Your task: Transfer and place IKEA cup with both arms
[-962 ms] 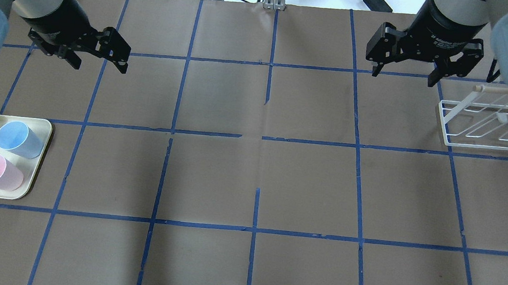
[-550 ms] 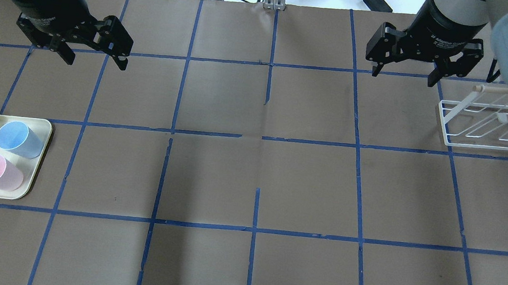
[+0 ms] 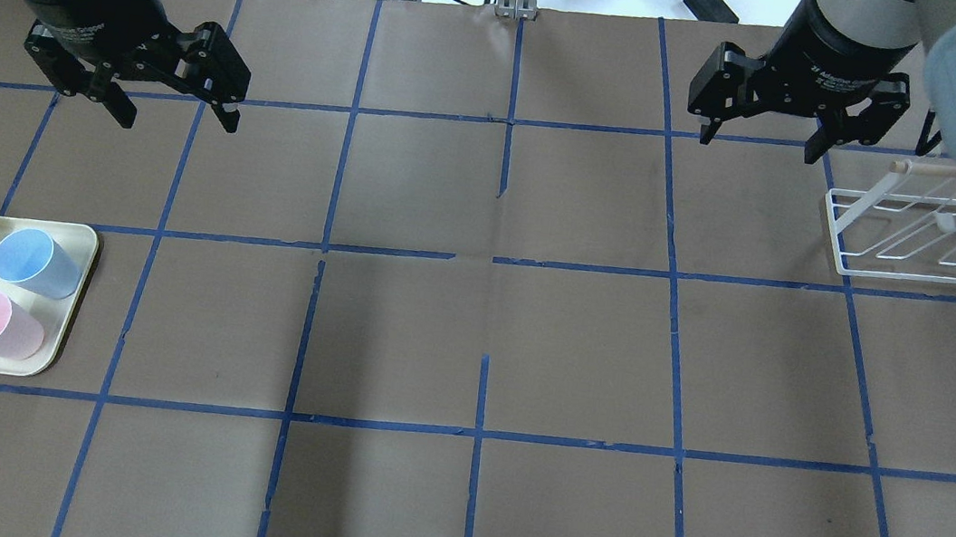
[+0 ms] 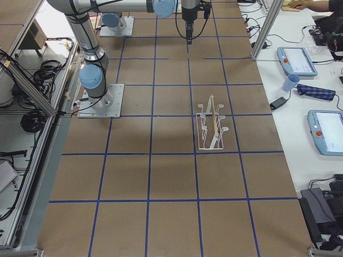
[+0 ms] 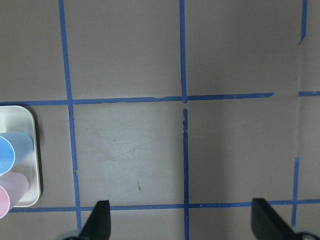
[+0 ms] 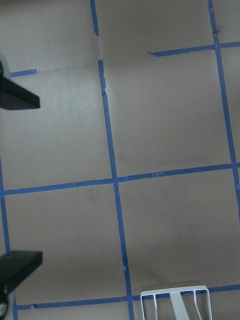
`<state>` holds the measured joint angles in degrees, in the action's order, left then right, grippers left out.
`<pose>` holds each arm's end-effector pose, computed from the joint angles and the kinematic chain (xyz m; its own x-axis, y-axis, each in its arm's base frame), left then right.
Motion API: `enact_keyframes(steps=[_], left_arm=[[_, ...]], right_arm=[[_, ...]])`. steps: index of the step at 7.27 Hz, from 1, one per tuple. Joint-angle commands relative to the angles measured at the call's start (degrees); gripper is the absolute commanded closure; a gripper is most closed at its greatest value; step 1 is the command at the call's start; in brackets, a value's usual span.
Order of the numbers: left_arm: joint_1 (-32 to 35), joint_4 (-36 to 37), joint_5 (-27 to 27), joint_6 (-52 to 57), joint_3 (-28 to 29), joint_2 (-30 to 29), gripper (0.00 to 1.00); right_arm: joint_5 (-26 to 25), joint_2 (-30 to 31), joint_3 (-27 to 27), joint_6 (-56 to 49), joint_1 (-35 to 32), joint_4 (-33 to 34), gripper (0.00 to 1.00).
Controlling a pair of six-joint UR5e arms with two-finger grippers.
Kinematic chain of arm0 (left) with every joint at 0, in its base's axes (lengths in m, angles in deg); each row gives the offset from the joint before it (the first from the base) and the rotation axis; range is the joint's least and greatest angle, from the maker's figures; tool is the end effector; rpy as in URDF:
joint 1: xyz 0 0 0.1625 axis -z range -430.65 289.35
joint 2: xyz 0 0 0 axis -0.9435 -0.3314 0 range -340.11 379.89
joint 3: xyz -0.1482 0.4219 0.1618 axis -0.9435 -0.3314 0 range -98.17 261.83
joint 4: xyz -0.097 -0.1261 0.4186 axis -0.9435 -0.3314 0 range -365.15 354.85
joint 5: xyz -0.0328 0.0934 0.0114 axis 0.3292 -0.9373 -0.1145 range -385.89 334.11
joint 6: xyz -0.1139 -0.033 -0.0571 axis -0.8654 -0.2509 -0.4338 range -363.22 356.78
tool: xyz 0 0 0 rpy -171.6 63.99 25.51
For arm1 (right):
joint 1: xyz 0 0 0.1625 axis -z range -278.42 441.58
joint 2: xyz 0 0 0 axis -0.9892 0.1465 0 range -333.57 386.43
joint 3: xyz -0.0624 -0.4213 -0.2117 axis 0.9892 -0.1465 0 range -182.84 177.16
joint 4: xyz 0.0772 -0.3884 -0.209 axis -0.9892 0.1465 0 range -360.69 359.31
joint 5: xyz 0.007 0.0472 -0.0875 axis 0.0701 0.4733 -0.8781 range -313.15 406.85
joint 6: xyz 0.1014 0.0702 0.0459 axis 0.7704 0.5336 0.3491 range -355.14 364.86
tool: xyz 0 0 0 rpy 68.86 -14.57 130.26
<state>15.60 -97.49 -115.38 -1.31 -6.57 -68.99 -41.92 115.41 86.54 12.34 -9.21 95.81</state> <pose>-0.1003 -0.5260 0.5273 -0.9994 -0.0321 0.0087 -0.0322 0.9995 -0.0067 0.1436 -0.5471 0.5148 -0.9929 0.1135 -0.0350 0.1165 0.9879 -0.1025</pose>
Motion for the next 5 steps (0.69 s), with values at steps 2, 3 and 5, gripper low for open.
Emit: enact_keyframes(steps=[2,3,5], left_arm=[[0.3,-0.5,-0.1,-0.2,0.0,0.3,0.00],[0.3,-0.5,-0.1,-0.1,0.0,0.3,0.00],[0.3,-0.5,0.0,-0.1,0.0,0.4,0.00]], right_arm=[[0.0,0.0,0.0,0.0,0.1,-0.1,0.00],[0.0,0.0,0.0,0.0,0.1,-0.1,0.00],[-0.1,0.1,0.0,0.0,0.0,-0.3,0.00]])
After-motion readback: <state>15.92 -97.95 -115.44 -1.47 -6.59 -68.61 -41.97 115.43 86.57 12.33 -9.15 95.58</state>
